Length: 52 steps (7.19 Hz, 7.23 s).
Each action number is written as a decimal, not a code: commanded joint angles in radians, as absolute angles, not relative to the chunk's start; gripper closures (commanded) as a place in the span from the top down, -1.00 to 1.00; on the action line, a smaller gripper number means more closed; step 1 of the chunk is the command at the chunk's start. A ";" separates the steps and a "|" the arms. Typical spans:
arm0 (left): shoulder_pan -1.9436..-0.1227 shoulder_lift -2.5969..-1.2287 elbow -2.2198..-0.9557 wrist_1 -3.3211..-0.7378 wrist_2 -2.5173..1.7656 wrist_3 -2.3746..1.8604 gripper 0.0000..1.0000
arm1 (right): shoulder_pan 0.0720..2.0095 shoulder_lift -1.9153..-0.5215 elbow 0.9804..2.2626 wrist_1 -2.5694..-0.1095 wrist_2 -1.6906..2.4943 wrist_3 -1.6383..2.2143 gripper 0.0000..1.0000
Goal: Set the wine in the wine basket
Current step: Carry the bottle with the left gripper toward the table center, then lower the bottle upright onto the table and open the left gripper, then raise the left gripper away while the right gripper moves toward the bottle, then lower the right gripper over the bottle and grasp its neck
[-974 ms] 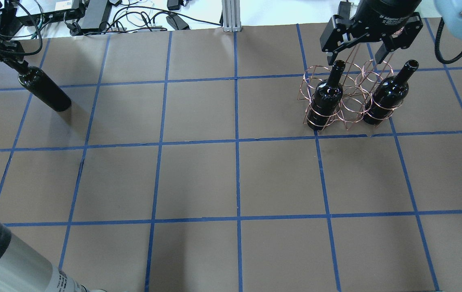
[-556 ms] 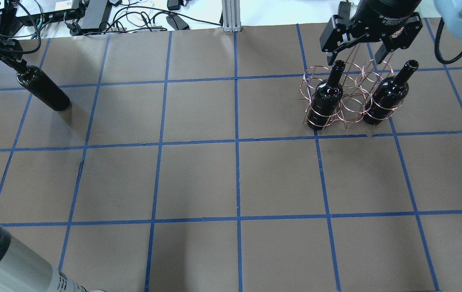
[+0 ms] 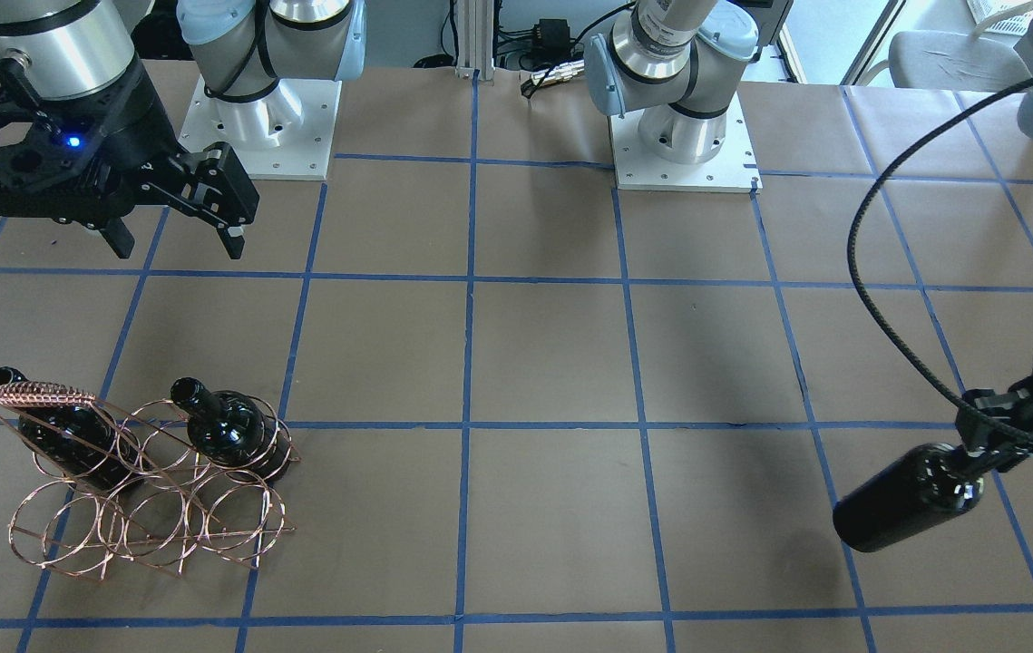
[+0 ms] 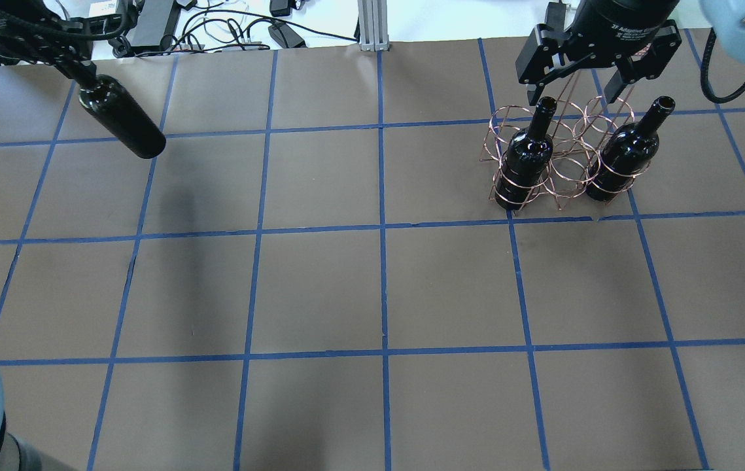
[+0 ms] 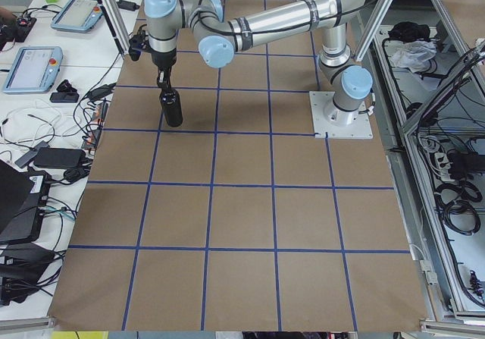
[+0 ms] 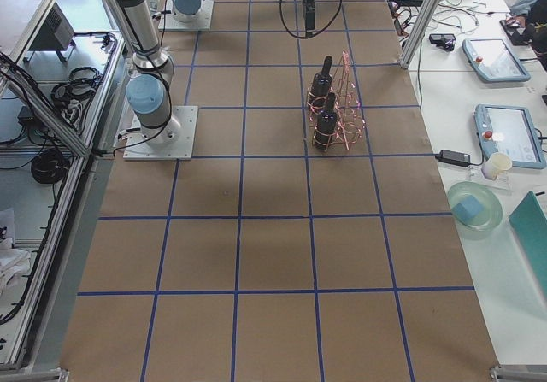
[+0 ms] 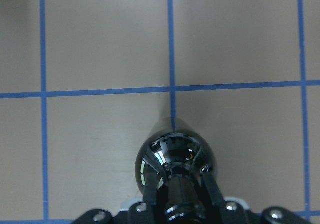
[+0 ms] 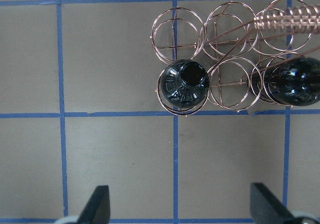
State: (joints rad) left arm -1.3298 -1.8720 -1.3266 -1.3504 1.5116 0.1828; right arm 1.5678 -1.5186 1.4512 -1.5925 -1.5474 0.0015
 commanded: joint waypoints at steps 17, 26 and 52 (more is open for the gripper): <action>-1.798 -1.756 -1.664 -1.275 1.549 -0.235 -1.00 | 1.568 -1.522 1.459 -1.582 -1.559 -0.014 1.00; -1.639 -1.706 -1.480 -1.393 1.517 -0.221 1.00 | 1.569 -1.517 1.479 -1.601 -1.540 -0.058 0.98; -1.312 -1.568 -1.479 -1.545 1.535 0.069 1.00 | 2.137 -1.140 1.315 -1.804 -1.565 0.623 -0.47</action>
State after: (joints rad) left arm -1.3164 -1.5683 -1.4801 -1.5448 1.5325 0.0690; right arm 2.1365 -1.1408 1.3146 -1.8041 -1.5735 0.6228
